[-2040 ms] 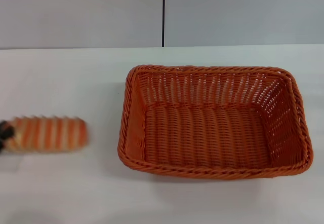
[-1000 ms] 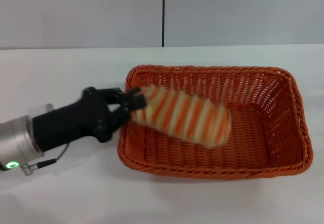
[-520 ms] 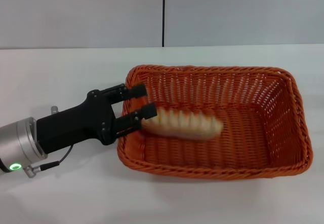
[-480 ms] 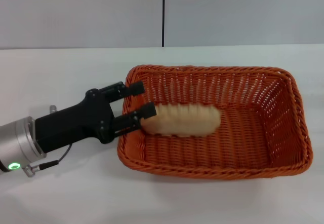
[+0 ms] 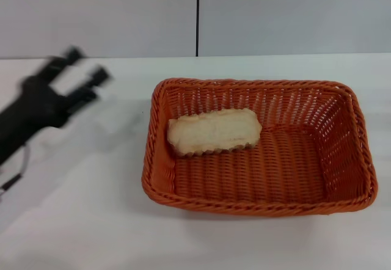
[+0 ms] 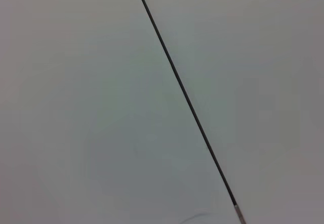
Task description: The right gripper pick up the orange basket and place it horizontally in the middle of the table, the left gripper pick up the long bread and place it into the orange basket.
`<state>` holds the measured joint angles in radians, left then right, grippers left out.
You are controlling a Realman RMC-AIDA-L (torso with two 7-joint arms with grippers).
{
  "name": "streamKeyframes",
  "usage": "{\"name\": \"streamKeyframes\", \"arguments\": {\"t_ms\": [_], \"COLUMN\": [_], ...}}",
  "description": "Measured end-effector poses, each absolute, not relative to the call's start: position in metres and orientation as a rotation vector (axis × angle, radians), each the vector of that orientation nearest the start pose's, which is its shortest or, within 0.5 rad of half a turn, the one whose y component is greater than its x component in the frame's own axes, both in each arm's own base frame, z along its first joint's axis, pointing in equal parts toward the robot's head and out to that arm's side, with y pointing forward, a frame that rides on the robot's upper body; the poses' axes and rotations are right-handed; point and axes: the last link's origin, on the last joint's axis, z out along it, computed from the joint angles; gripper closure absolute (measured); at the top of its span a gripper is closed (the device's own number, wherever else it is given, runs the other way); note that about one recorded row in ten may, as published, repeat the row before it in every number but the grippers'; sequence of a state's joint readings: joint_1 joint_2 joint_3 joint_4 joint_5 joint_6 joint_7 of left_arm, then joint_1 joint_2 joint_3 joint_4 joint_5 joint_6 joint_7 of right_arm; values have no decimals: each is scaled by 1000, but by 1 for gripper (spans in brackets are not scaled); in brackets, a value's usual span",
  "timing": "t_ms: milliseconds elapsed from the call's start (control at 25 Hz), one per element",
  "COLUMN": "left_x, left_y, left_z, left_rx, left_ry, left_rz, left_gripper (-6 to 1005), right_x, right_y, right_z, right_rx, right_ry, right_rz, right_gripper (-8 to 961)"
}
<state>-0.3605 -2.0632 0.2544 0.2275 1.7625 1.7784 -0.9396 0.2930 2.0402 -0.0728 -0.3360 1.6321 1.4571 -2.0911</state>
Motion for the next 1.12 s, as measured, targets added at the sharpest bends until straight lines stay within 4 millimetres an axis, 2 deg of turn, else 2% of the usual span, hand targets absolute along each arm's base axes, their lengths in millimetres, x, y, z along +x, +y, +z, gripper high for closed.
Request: {"name": "streamKeyframes", "arguments": {"t_ms": [40,80,120,160,280,360,760,1120], "left_x": [-308,-308,-316,-316,-327,-329,-328,-326], "left_y": [258,258,251,251,241,238,238,240], "left_z": [19,19,24,24,30,31,31,31], "left_rx": [-1977,-1977,-1779,-1779,-1476,-1403,-1411,-1414], "left_ry": [-587,-587,-579,-579,-581,-556,-435,-427], "left_rz": [-1327,-1327,-1342,-1342,-1338,-1305,-1184,-1188], "left_gripper": [143,144,145,145,148,150,153,153], "right_x": [387,387,387,387,387,387,387,386], "right_y": [272,272,272,272,272,272,272,272], "right_z": [94,94,94,94,95,95,93,92], "right_rx": [-1498,-1496,-1496,-1496,-1493,-1492,-1490,-1490], "right_ry": [798,797,797,797,796,796,799,801], "right_rz": [1066,1066,1066,1066,1066,1066,1068,1071], "right_gripper": [584,584,584,584,584,584,584,584]}}
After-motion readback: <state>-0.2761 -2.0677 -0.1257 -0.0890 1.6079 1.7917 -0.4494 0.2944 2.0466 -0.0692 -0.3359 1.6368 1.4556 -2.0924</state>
